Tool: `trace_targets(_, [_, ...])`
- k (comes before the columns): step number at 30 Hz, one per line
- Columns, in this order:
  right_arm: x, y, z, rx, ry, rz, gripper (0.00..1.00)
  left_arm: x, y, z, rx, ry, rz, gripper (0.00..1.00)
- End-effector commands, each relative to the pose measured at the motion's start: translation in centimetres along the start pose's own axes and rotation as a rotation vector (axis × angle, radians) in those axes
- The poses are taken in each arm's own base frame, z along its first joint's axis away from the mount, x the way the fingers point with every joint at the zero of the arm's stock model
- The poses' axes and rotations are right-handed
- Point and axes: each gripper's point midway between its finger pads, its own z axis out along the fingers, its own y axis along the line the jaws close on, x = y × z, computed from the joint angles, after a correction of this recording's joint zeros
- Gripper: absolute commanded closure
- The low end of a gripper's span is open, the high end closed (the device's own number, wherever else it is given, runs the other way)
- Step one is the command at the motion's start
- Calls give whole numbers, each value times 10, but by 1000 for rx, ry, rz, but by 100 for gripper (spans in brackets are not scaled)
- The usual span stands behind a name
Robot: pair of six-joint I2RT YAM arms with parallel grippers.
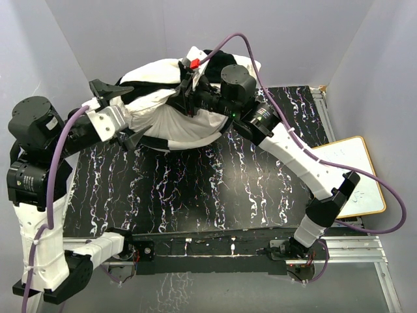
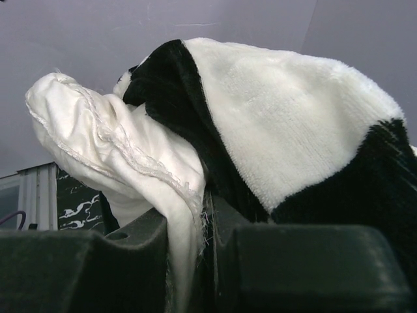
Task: Remove the pillowcase from the pillow
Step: Remove the pillow from the pillowcase.
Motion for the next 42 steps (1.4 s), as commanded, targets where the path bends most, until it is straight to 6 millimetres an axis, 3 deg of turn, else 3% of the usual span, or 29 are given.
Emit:
trace_targets(1, [-49,-5,-2,41,-141,-51,92,14,-4,13,73,31,-67,11])
trace_targets(6, [-49,4,-3,31,-139,-60,92,37,-3,24,99,103,-126,15])
trace_targets(16, [-50,9,-8,20,-139,-65,92,49,-14,25,154,147,-161,29])
trace_targets(20, [-49,11,-9,12,-137,-63,92,42,-14,18,115,112,-108,22])
trace_targets(23, [-52,18,-7,-15,-147,-57,92,56,-26,18,183,168,-139,23])
trace_targets(32, [-50,64,-2,-184,-135,-46,92,101,-22,42,181,232,-170,9])
trace_targets(37, [-54,92,-7,-318,-146,-31,92,103,-19,54,180,203,-157,6])
trace_targets(40, [-61,97,-9,-344,-174,-5,92,100,-47,66,281,221,-205,20])
trace_targets(42, [-66,98,-11,-346,-189,5,92,101,-79,73,369,267,-227,41])
